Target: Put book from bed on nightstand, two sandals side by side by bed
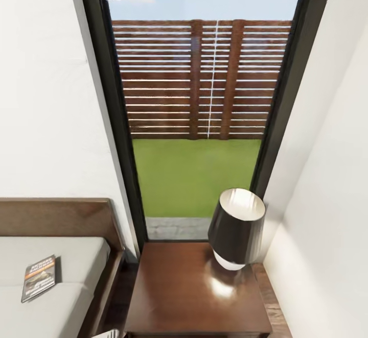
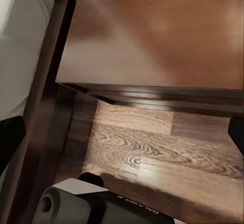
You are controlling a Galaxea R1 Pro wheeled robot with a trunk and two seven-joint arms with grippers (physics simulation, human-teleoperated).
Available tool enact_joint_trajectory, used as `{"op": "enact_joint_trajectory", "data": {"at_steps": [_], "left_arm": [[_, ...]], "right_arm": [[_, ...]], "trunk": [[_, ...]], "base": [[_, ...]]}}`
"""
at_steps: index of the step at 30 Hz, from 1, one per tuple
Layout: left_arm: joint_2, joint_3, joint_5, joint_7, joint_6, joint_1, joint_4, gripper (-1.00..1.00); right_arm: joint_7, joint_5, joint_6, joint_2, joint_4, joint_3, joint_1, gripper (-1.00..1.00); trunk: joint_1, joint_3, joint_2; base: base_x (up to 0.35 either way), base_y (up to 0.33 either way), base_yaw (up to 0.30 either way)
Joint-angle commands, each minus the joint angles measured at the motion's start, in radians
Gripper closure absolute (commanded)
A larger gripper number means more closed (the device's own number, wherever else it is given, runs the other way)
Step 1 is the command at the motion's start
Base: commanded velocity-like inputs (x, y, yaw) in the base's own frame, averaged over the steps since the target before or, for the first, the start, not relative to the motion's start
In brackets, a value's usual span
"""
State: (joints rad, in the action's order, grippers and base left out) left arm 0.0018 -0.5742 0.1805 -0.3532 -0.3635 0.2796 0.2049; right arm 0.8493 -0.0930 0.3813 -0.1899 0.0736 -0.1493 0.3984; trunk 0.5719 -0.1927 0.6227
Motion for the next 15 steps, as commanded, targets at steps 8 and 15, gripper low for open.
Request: {"op": "enact_joint_trajectory", "data": {"at_steps": [8,15], "left_arm": [[0.0,-0.009,0.01,-0.003,-0.004,0.001,-0.001,-1.0],[0.0,-0.009,0.01,-0.003,-0.003,0.001,-0.001,-1.0]], "right_arm": [[0.007,-0.01,0.002,0.001,0.005,0.001,0.002,-1.0],[0.006,-0.01,0.002,0.002,0.005,0.001,0.002,-1.0]], "trunk": [[0.001,-0.002,0.001],[0.001,-0.002,0.001]], "base": [[0.259,0.0,0.0],[0.076,0.0,0.0]]}}
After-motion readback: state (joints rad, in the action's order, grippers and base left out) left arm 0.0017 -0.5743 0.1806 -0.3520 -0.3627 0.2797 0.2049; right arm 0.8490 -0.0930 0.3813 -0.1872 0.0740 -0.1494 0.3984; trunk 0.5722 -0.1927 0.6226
